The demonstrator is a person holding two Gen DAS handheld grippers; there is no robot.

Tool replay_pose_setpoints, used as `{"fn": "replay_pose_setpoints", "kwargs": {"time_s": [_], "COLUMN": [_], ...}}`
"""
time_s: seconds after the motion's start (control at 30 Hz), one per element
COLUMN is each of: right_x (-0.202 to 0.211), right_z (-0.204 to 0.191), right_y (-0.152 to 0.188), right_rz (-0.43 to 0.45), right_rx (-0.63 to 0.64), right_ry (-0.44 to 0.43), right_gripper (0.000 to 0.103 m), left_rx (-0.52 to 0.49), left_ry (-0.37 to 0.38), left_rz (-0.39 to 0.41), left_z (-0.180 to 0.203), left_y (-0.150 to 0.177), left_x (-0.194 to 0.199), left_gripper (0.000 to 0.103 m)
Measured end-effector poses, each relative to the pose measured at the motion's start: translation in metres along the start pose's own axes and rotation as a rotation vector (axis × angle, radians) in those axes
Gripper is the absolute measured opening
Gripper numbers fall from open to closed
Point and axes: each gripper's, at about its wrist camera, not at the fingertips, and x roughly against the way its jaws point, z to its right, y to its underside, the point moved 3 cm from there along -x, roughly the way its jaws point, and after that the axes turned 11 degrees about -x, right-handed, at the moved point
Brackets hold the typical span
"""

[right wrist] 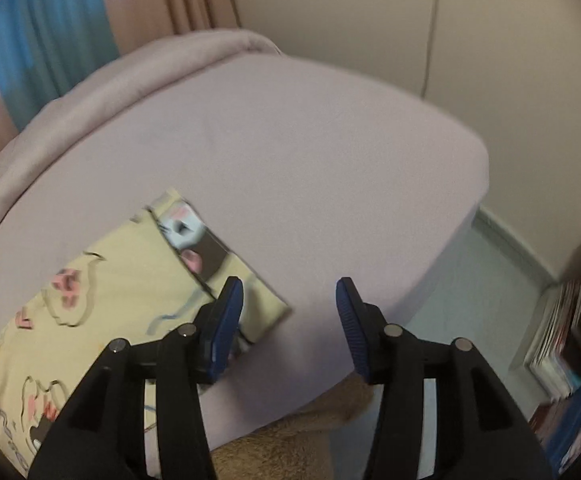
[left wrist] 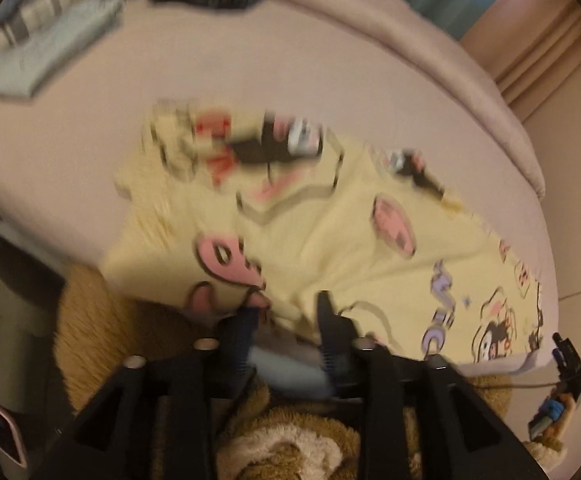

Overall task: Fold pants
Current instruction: 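Fold the pants over with both tools and release them onto the bed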

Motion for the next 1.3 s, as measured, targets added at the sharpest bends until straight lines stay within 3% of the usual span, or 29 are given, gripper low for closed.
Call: {"fn": "replay_pose_setpoints", "kwargs": {"time_s": [0.03, 0.13, 0.23, 0.3, 0.37, 0.43, 0.47, 0.57, 0.7, 0.8, 0.87, 0.97, 1.0, 1.07, 1.1, 1.17, 1.2, 1.23, 1.27, 1.3], "right_x": [0.003, -0.011, -0.054, -0.06, -0.056, -0.047, -0.037, -0.01, 0.009, 0.017, 0.024, 0.015, 0.011, 0.005, 0.007, 0.0, -0.004, -0.006, -0.009, -0.01], "right_z": [-0.011, -0.04, -0.043, -0.039, -0.043, -0.066, -0.086, -0.162, -0.281, -0.356, -0.389, -0.425, -0.434, -0.447, -0.447, -0.459, -0.459, -0.465, -0.471, -0.472], "right_y": [0.002, 0.021, 0.045, 0.044, 0.037, 0.033, 0.034, 0.051, 0.102, 0.146, 0.179, 0.209, 0.22, 0.234, 0.237, 0.241, 0.24, 0.24, 0.24, 0.237], "right_rz": [0.001, -0.076, -0.208, -0.167, -0.183, -0.151, -0.122, -0.112, -0.222, -0.304, -0.337, -0.398, -0.427, -0.454, -0.451, -0.433, -0.429, -0.43, -0.422, -0.42], "right_rx": [0.036, 0.131, 0.132, 0.112, 0.076, 0.116, 0.17, 0.306, 0.487, 0.613, 0.696, 0.752, 0.766, 0.795, 0.807, 0.834, 0.841, 0.853, 0.865, 0.86], "right_ry": [-0.033, -0.117, -0.085, -0.086, -0.017, 0.047, 0.036, -0.112, -0.395, -0.53, -0.583, -0.595, -0.606, -0.602, -0.589, -0.582, -0.581, -0.573, -0.554, -0.559], "right_gripper": [0.049, 0.047, 0.045, 0.045, 0.045, 0.048, 0.048, 0.049, 0.051, 0.051, 0.051, 0.052, 0.052, 0.052, 0.05, 0.05, 0.041, 0.016, 0.007, 0.008], "left_rx": [-0.009, 0.005, 0.047, 0.078, 0.085, 0.081, 0.072, 0.058, 0.048, 0.054, 0.055, 0.042, 0.037, 0.018, 0.011, -0.003, -0.008, -0.019, -0.043, -0.067], "left_ry": [-0.02, -0.089, -0.118, -0.13, -0.126, -0.118, -0.111, -0.084, -0.028, 0.052, 0.087, 0.146, 0.173, 0.179, 0.176, 0.205, 0.215, 0.221, 0.214, 0.202], "left_rz": [0.027, 0.055, 0.057, 0.06, 0.082, 0.091, 0.091, 0.069, 0.008, -0.008, -0.019, -0.003, 0.01, 0.017, 0.02, 0.021, 0.023, 0.027, 0.034, 0.046], "left_z": [-0.001, -0.019, -0.044, -0.063, -0.081, -0.094, -0.098, -0.108, -0.115, -0.118, -0.12, -0.117, -0.115, -0.113, -0.111, -0.107, -0.105, -0.101, -0.099, -0.096], "left_y": [-0.005, -0.017, -0.026, -0.032, -0.042, -0.054, -0.06, -0.073, -0.08, -0.08, -0.08, -0.082, -0.083, -0.088, -0.091, -0.098, -0.1, -0.103, -0.107, -0.112], "left_x": [0.005, 0.01, 0.009, 0.009, 0.01, 0.007, 0.002, -0.016, -0.038, -0.045, -0.047, -0.046, -0.046, -0.047, -0.047, -0.047, -0.045, -0.043, -0.039, -0.035], "left_gripper": [0.049, 0.049, 0.049, 0.049, 0.049, 0.049, 0.049, 0.049, 0.049, 0.049, 0.049, 0.049, 0.048, 0.031, 0.018, 0.01, 0.009, 0.009, 0.009, 0.009]}}
